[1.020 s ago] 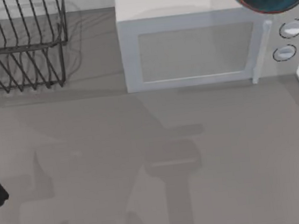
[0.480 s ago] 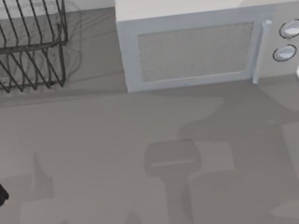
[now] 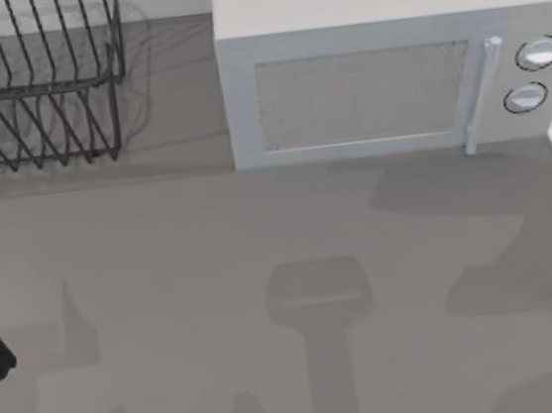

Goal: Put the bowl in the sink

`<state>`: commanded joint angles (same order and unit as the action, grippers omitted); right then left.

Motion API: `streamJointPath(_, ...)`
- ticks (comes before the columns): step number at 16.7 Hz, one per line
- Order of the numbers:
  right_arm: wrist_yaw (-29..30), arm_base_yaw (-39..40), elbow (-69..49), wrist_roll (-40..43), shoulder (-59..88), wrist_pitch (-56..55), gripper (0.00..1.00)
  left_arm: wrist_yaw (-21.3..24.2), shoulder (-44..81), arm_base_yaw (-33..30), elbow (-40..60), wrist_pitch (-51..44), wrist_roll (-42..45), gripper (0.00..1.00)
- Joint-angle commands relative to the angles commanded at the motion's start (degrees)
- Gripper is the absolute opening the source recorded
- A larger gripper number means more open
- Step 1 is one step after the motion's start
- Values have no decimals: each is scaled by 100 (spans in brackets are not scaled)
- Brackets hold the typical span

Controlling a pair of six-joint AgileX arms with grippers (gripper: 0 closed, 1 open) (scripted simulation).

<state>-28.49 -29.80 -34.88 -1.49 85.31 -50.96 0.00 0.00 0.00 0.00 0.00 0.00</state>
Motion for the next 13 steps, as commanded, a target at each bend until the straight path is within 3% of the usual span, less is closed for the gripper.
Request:
streamJointPath(8, -30, -1, 71, 27, 78, -155, 0, 0, 0, 0, 0, 0, 0, 100)
streamJointPath(13, -104, 33, 157, 22, 1024, -1231, 0, 0, 0, 0, 0, 0, 0, 100)
